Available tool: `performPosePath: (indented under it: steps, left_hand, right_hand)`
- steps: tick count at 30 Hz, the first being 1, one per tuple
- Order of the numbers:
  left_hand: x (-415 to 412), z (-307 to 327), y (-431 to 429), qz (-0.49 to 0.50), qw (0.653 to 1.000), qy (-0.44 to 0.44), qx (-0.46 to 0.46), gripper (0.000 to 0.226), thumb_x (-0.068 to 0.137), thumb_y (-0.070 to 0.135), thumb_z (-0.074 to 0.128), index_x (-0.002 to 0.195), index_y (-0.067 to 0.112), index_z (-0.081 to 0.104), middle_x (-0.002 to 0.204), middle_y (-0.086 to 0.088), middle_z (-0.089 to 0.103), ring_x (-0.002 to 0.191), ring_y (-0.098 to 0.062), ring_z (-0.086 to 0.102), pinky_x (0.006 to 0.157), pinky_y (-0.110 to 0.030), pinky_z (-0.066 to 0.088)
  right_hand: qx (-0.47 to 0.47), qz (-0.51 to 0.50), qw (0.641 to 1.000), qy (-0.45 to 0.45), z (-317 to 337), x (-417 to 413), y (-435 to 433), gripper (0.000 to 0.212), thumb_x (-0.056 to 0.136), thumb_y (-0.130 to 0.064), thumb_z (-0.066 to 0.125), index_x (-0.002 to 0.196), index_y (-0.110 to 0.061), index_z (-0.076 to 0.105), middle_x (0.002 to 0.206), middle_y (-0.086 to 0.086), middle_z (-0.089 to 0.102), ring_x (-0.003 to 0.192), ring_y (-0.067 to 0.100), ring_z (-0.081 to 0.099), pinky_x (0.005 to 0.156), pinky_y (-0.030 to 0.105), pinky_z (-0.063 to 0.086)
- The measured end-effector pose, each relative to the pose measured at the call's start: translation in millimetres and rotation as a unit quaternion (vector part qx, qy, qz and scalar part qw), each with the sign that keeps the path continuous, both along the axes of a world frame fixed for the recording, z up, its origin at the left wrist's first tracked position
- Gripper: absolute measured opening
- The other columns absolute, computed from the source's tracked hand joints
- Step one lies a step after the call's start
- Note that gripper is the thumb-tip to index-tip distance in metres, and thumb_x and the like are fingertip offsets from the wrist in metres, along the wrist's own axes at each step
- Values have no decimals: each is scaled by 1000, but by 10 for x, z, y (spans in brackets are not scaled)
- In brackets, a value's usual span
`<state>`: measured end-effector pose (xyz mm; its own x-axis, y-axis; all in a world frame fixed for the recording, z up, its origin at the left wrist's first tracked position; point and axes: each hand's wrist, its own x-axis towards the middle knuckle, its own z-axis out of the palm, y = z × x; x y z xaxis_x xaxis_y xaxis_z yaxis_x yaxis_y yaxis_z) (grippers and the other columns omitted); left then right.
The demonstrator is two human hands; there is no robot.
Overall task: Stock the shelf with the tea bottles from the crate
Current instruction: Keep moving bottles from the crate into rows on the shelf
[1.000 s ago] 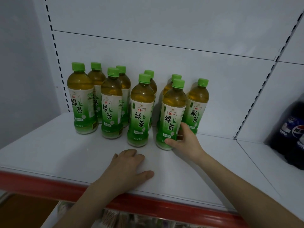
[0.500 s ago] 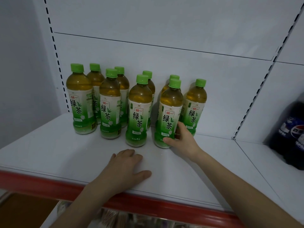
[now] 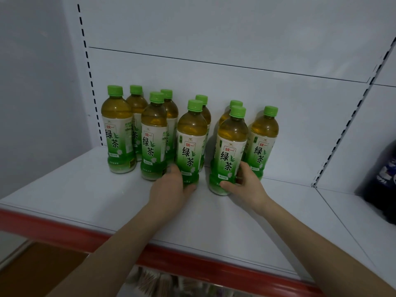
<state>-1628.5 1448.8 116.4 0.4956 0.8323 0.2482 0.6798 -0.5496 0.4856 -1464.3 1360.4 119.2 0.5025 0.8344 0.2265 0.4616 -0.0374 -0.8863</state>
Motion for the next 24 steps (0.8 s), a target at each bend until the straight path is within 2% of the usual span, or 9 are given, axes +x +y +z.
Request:
performPosePath:
  steps: [9, 20, 24]
  left_hand:
    - [146, 39, 100, 9, 1000, 9, -5, 46, 87, 37, 58, 116, 4, 41, 117, -15, 58, 103, -30, 58, 80, -35, 46]
    - [142, 10, 109, 2, 999, -26, -23, 39, 89, 28, 57, 113, 1, 42, 118, -17, 57, 106, -31, 57, 84, -35, 45]
    - [138, 7, 138, 1, 999, -31, -33, 39, 89, 27, 58, 113, 2, 42, 120, -17, 55, 108, -30, 55, 86, -34, 45]
  right_hand:
    - [-5, 0, 1000, -1, 15, -20, -2, 60, 79, -6, 67, 131, -15, 38, 114, -8, 52, 106, 8, 50, 89, 21, 41]
    - [-8, -1, 1000, -12, -1, -3, 5, 62, 80, -7, 68, 133, -15, 37, 123, -4, 54, 108, 8, 49, 91, 21, 41]
    - [-7, 0, 1000, -8, 3, -2, 21, 63, 80, -6, 67, 134, -15, 36, 118, -9, 51, 108, 7, 48, 91, 21, 40]
